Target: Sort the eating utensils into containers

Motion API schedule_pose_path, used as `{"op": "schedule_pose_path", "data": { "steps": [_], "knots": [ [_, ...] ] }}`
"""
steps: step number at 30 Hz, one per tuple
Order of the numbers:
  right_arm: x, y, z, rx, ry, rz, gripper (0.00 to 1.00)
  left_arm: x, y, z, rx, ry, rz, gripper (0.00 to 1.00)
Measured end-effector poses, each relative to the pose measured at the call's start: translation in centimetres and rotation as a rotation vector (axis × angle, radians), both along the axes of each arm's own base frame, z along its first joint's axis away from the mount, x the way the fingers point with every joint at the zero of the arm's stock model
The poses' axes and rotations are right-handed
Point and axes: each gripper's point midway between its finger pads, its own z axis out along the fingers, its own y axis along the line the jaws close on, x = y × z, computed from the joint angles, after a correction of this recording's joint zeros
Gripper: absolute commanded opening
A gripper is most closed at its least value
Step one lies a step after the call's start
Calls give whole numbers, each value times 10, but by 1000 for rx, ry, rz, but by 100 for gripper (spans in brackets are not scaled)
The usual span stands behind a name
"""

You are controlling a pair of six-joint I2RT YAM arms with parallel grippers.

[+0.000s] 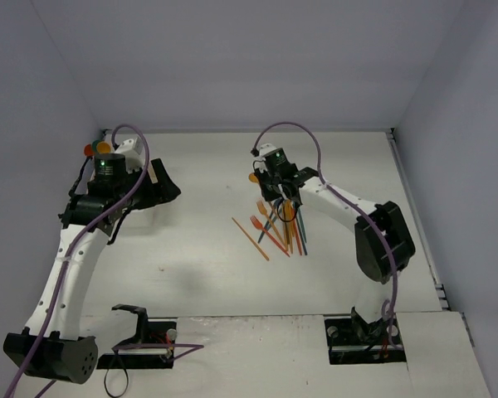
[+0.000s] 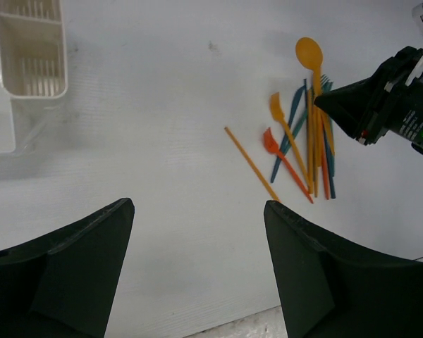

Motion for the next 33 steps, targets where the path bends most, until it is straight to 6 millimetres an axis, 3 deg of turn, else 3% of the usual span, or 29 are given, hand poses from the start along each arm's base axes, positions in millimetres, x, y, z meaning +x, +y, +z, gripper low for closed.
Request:
{"op": "schedule_pose_path", "data": {
  "steps": [6,10,18,23,33],
  "knots": [
    [-36,61,95,136,-172,169,0,7,-38,39,-135,-77,-91,71],
    [-73,96,126,212,-201,305,0,9,-58,47,-204,-85,-142,71],
    [-105,114,150,292,-201,429,0,18,-68,46,-262,-59,-144,65],
    [-113,116,161,322,-204,466,0,21,-77,46,-311,-33,-159,58],
    [-119,117,166,339,-207,496,0,23,-88,51,-387,-10,-185,35]
  ]
}}
